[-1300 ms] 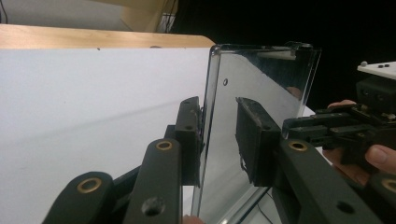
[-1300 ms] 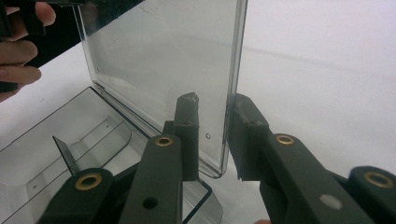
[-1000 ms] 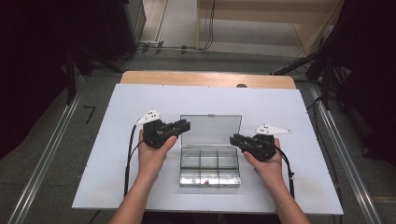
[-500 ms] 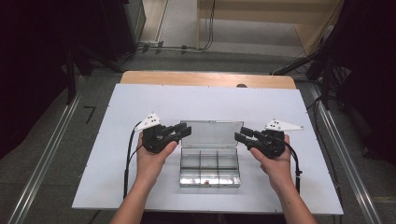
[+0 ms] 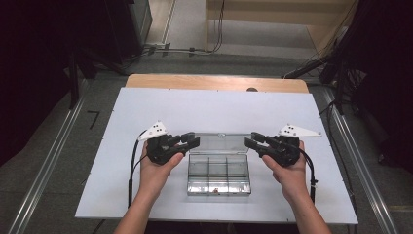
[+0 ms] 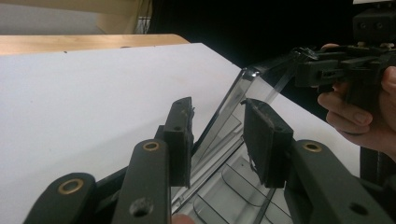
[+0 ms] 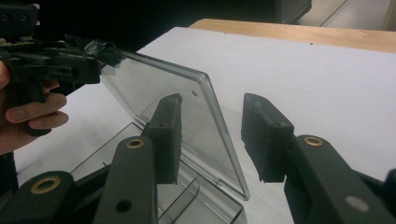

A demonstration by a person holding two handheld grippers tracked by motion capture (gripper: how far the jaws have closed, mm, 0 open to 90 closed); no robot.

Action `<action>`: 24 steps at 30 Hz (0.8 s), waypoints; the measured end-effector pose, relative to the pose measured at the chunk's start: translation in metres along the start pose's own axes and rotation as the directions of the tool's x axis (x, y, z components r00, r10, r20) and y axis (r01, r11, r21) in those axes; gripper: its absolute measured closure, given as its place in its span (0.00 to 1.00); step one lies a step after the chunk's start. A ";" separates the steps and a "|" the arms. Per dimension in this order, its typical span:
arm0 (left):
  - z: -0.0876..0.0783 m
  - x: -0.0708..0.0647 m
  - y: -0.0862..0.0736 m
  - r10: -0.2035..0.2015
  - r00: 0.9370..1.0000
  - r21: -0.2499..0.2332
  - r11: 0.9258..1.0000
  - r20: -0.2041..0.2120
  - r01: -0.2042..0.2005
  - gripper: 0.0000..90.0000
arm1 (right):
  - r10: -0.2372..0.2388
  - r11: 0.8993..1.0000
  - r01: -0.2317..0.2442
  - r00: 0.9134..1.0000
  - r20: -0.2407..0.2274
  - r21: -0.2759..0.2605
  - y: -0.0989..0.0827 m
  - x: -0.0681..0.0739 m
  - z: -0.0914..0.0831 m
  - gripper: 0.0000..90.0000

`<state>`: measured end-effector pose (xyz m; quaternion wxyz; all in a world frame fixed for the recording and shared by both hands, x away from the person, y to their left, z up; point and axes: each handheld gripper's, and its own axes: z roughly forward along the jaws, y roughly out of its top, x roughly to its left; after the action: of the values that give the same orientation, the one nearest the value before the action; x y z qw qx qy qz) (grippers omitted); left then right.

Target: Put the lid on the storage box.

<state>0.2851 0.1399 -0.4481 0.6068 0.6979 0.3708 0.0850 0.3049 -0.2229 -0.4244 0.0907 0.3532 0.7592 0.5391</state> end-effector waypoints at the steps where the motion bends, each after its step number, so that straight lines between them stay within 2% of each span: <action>1: 0.000 0.000 0.000 -0.002 1.000 0.001 1.000 0.002 0.002 0.70 | -0.004 1.000 0.004 1.000 -0.001 0.001 0.000 0.001 0.000 0.64; 6: -0.002 0.000 -0.002 -0.009 1.000 0.011 1.000 0.021 0.008 0.69 | -0.006 1.000 0.006 1.000 -0.005 0.012 -0.001 0.005 0.000 0.68; 13: -0.005 -0.002 -0.002 -0.008 0.999 0.030 1.000 0.031 0.007 0.68 | -0.010 1.000 0.010 1.000 -0.001 0.017 -0.003 0.009 -0.002 0.68; 17: -0.009 -0.004 -0.001 -0.016 0.999 0.042 0.999 0.029 0.015 0.63 | -0.008 1.000 0.008 1.000 0.000 0.021 -0.005 0.010 -0.004 0.68; 21: -0.017 -0.005 -0.002 -0.002 1.000 0.040 0.999 0.015 0.002 0.55 | -0.006 1.000 0.006 1.000 0.003 0.021 -0.007 0.011 -0.004 0.68; 24: -0.023 -0.005 -0.004 -0.019 1.000 0.034 0.999 0.007 0.019 0.55 | -0.008 1.000 0.008 1.000 0.004 0.027 -0.007 0.012 -0.005 0.68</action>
<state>0.2666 0.1548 -0.4447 0.5971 0.7049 0.3764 0.0703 0.2905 -0.2203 -0.4261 0.0893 0.3525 0.7677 0.5276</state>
